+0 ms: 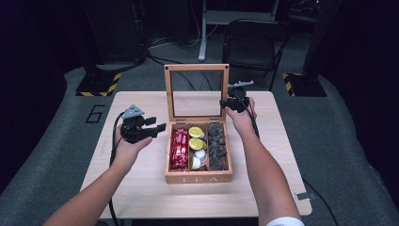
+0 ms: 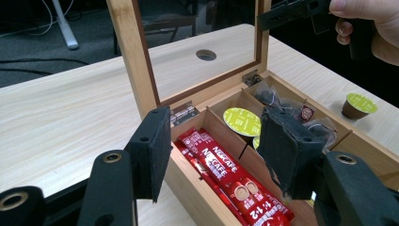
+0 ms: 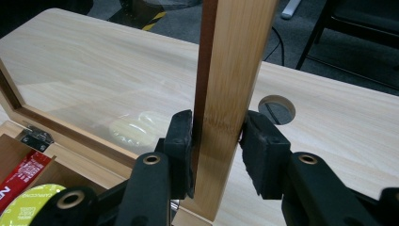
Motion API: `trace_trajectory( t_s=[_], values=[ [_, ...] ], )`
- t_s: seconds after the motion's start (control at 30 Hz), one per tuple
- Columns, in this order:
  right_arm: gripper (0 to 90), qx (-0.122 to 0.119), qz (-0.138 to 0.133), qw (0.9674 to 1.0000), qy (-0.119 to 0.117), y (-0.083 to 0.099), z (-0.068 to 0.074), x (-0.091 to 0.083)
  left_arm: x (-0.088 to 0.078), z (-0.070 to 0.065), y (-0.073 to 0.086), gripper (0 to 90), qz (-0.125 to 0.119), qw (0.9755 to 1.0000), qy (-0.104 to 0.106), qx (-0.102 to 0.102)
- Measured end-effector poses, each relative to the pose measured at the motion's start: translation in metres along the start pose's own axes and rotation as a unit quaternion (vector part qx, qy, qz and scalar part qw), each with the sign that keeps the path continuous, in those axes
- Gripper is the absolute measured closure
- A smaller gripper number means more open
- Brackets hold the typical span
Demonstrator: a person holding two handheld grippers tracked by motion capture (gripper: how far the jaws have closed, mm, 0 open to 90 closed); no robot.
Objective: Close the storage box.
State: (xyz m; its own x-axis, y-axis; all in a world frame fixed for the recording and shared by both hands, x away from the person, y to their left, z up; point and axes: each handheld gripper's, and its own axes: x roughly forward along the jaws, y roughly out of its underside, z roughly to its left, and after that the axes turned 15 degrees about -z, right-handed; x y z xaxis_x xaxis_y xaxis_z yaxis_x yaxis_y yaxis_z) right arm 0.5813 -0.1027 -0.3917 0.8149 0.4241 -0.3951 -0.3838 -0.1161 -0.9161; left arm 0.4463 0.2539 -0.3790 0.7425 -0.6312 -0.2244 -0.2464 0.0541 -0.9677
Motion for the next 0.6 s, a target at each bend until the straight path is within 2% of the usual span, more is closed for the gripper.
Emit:
trace_trajectory(
  t_s=[0.4,0.47,0.6],
  values=[
    [64.6,0.002,0.002,1.0000,0.004,-0.0001,0.0020,-0.0050,0.0008,-0.0007,0.0000,44.3,0.001,1.0000,-0.001,0.002],
    [64.7,0.008,-0.003,0.9999,0.008,0.0004,0.0036,-0.0054,0.0009,-0.0004,0.0001,44.3,-0.001,1.0000,-0.003,0.000],
    [64.7,0.004,-0.005,1.0000,0.007,0.0019,0.0040,-0.0082,0.0012,-0.0003,0.0002,44.3,-0.002,1.0000,-0.005,0.000]
  ],
)
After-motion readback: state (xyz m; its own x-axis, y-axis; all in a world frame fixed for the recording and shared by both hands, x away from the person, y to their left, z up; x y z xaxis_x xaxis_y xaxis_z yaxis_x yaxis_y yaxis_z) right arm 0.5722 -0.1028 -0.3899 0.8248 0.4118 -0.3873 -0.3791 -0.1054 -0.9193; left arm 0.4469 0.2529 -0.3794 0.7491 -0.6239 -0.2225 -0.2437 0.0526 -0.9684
